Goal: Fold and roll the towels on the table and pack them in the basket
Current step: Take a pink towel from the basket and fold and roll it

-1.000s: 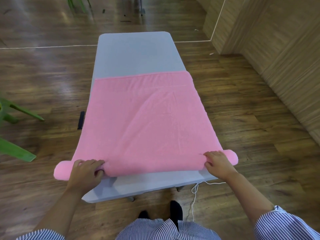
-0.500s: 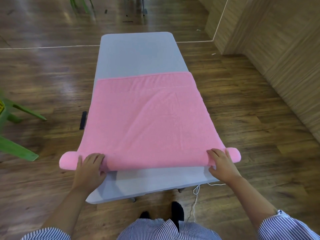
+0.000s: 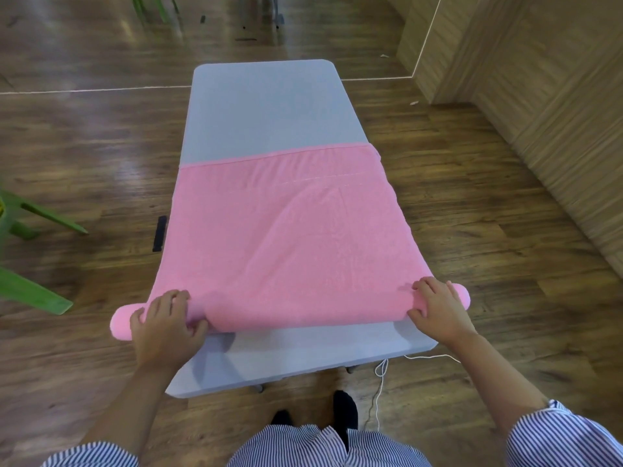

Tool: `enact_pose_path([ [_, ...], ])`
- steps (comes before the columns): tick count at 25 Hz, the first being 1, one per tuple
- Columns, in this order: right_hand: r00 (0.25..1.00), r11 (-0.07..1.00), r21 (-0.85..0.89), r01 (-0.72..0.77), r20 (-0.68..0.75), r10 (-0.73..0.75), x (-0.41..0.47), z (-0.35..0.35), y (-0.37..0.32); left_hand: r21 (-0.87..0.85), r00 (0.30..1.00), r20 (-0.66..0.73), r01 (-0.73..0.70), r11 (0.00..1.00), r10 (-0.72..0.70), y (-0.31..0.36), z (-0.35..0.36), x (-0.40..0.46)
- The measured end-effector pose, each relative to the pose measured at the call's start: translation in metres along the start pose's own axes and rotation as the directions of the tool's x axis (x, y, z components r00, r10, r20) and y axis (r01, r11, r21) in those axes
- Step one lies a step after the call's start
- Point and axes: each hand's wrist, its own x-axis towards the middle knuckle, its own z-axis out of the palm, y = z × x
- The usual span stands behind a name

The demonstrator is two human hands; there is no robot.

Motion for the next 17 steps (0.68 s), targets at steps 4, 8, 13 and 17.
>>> enact_pose_path([
  [4,0.998,0.999,0.036,0.033,0.057,-0.035,-0.005,0.006,0.009,0.027,0.991,0.135,0.003,1.0,-0.007,0.0,0.014,-0.007],
  [8,0.995,0.999,0.054,0.005,0.103,-0.011,-0.002,0.001,0.006,-0.003,0.991,0.125,-0.038,0.999,0.038,0.004,0.008,-0.006],
  [13,0.982,1.0,-0.021,0.002,0.19,0.002,0.007,-0.009,0.005,0.015,0.991,0.013,-0.133,0.991,0.133,-0.003,0.0,0.006],
  [17,0.992,0.994,0.008,0.107,-0.068,-0.107,0.006,0.004,0.007,0.0,0.981,0.01,-0.194,0.981,0.194,0.007,0.003,0.006],
])
